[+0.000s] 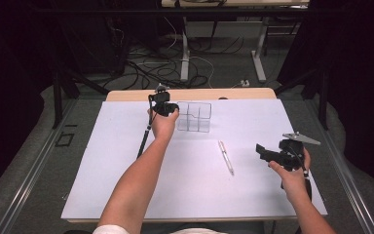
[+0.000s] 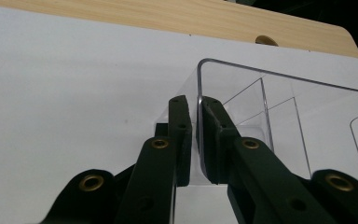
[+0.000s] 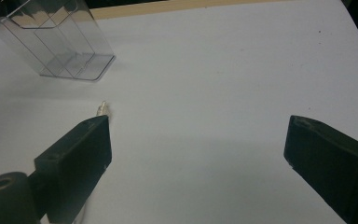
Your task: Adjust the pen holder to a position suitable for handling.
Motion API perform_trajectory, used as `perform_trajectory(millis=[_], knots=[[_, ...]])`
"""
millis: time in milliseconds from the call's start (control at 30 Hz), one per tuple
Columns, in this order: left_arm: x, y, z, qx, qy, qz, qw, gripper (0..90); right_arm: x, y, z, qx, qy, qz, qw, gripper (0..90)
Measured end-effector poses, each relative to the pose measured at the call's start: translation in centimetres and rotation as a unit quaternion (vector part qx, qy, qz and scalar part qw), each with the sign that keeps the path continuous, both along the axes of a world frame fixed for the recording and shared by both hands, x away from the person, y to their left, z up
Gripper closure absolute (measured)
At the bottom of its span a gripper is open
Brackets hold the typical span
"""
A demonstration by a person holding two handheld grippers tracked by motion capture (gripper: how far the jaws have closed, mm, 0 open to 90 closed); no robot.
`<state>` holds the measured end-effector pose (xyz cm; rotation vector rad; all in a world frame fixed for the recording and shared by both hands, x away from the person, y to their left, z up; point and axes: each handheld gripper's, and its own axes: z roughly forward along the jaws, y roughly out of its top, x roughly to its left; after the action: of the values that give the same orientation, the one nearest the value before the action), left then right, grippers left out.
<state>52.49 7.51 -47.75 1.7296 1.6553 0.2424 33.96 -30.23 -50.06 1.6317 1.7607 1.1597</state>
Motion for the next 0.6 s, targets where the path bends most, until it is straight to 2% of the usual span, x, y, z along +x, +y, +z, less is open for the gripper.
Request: perform_trajectory(millis=[133, 267, 600], knots=[[-0.2, 0.1, 0.1, 0.010, 0.001, 0.006, 0.9999, 84.9, 0.0, 0.1, 0.0, 0.002, 0.001, -0.001, 1.0000, 7.1], [-0.6, 0.4, 0.2, 0.009, 0.008, 0.011, 0.9999, 85.6, 0.0, 0.1, 0.0, 0.002, 0.002, -0.001, 1.0000, 7.1], [-2.5, 1.2, 0.3, -0.006, 0.017, 0.012, 0.9998, 85.7, -0.1, 0.2, 0.1, 0.003, 0.001, 0.001, 1.0000, 7.1]])
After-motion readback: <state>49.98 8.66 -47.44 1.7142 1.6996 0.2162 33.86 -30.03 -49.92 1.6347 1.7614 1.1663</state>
